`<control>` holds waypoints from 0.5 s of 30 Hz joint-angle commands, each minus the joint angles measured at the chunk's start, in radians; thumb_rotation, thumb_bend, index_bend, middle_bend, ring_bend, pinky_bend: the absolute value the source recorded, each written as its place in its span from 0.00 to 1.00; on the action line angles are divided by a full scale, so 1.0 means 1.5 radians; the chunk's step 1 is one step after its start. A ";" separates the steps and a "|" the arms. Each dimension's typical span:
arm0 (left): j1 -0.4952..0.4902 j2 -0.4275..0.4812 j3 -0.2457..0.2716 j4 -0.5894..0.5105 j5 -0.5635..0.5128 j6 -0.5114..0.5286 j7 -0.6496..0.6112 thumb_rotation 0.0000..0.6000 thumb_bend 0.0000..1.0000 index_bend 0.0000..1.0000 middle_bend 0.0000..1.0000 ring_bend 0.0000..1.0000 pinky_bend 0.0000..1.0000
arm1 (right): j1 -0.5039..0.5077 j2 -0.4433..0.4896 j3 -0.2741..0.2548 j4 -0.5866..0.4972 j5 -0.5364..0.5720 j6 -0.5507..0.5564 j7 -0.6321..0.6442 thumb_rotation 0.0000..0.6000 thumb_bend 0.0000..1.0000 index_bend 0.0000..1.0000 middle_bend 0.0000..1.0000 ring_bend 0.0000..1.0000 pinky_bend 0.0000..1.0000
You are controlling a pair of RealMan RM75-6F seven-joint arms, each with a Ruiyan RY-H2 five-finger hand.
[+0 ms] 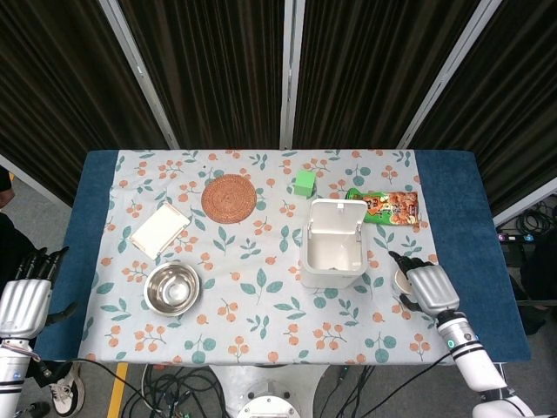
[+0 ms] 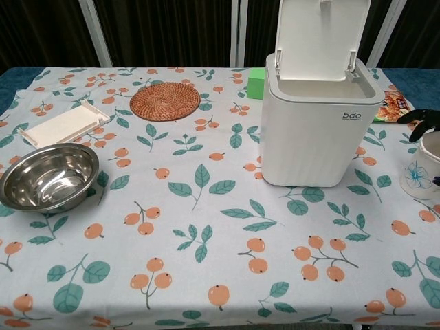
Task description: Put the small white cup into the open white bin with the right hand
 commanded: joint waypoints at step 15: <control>-0.002 0.000 -0.001 -0.003 0.001 -0.002 0.004 1.00 0.16 0.08 0.14 0.04 0.11 | -0.030 0.107 0.022 -0.102 -0.133 0.165 0.105 1.00 0.23 0.32 0.35 0.39 0.57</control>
